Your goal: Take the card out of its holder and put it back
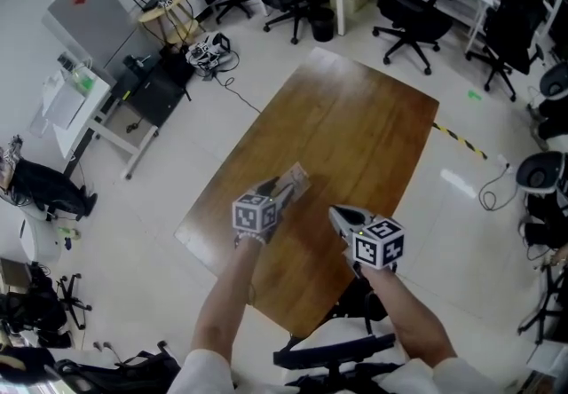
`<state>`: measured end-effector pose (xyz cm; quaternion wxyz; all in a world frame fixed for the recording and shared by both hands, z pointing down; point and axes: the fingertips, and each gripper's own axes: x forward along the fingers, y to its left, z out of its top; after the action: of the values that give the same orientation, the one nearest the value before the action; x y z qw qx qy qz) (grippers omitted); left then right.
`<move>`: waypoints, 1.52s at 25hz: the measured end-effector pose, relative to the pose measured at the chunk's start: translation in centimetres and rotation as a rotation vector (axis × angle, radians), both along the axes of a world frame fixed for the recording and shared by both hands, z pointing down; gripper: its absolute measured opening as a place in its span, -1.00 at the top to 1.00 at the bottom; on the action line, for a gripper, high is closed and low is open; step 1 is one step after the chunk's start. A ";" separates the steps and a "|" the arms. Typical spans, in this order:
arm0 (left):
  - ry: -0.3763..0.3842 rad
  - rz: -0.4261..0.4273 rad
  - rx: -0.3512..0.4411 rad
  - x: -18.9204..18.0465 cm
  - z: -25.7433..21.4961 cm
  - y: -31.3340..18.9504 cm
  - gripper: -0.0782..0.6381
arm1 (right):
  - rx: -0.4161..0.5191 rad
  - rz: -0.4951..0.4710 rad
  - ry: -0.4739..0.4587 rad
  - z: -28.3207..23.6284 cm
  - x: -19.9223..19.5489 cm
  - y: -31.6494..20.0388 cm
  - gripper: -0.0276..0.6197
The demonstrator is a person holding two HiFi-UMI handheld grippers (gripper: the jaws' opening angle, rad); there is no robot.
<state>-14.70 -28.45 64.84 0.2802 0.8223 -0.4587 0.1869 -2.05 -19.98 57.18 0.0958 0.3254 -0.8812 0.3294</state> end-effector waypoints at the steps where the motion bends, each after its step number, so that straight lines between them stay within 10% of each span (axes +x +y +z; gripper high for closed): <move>1: -0.007 0.012 -0.006 0.2 0.2 -0.2 0.22 | 0.002 -0.002 0.006 0.1 -0.3 -0.4 0.91; 9: -0.020 0.087 -0.063 1.5 2.4 -1.2 0.23 | 0.028 -0.097 0.152 1.5 -3.6 -2.9 0.91; 38: -0.041 0.161 -0.011 2.0 2.8 -1.6 0.74 | -0.054 -0.053 0.119 3.9 -3.2 -3.6 0.91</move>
<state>-12.69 -30.08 67.66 0.2595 0.8509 -0.3958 0.2279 -5.21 -23.57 61.05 0.1655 0.3181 -0.8730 0.3307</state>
